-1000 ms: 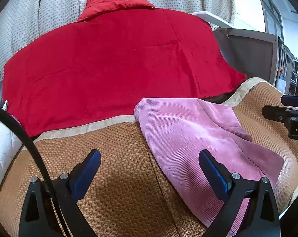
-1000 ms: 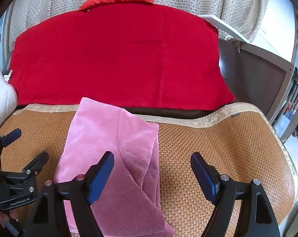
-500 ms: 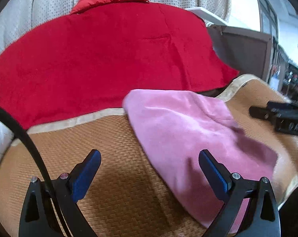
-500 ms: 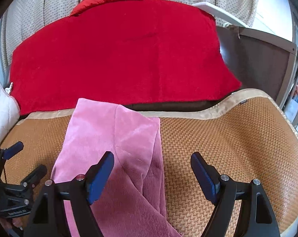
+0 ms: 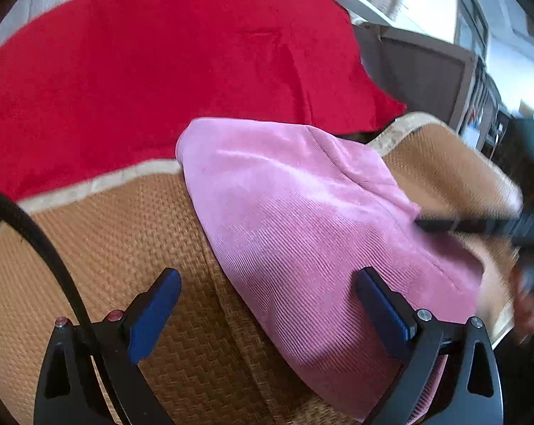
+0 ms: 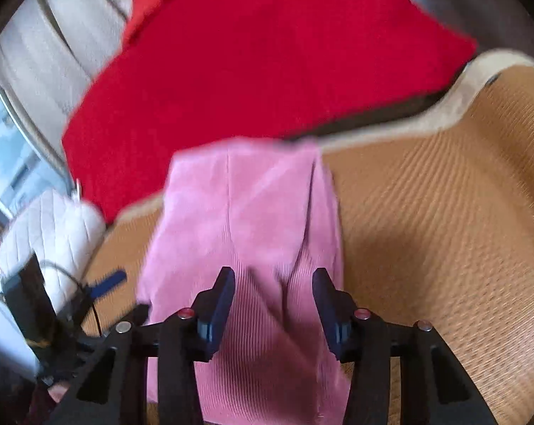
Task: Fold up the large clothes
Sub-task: 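Grasp the pink shirt bundle with the right tool and lift it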
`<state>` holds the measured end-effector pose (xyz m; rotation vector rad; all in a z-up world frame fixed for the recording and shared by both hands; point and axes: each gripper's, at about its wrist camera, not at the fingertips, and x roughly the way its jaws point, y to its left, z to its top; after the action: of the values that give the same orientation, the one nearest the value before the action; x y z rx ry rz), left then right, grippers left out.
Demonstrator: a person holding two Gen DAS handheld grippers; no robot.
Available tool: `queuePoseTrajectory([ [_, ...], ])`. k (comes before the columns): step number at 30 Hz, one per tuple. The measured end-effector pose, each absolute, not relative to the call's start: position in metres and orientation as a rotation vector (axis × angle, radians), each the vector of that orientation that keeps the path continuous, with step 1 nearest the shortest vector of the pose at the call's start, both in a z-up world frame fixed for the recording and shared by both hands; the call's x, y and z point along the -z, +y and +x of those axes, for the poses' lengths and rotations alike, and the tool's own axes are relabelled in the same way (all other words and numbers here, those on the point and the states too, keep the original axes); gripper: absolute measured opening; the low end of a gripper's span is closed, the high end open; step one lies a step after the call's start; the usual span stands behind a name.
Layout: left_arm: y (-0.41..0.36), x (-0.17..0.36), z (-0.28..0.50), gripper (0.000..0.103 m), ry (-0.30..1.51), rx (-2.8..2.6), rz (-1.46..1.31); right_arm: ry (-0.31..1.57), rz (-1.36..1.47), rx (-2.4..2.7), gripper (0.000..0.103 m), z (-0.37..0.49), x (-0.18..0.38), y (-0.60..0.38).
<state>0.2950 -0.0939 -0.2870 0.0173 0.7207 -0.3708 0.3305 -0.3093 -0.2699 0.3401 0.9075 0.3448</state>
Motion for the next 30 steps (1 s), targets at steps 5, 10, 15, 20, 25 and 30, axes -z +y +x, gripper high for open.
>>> queuePoseTrajectory([
  [5,-0.091,0.28,0.294,0.1,0.718,0.372,0.021,0.962,0.332,-0.347,0.05,0.337,0.275,-0.299],
  [10,-0.076,0.269,0.292,0.1,0.681,0.393,-0.055,0.855,0.445,-0.321,0.054,0.335,0.256,-0.325],
  [15,-0.074,0.271,0.301,0.1,0.703,0.4,-0.104,0.798,0.372,-0.307,0.038,0.341,0.243,-0.313],
  [20,-0.092,0.291,0.316,0.1,0.776,0.386,-0.015,0.91,0.295,-0.306,0.038,0.377,0.257,-0.287],
  [25,-0.085,0.285,0.316,0.1,0.778,0.412,-0.041,1.012,0.355,-0.311,0.04,0.394,0.271,-0.293],
  [30,-0.072,0.282,0.317,0.1,0.812,0.534,-0.183,0.997,0.487,-0.354,0.079,0.377,0.259,-0.336],
])
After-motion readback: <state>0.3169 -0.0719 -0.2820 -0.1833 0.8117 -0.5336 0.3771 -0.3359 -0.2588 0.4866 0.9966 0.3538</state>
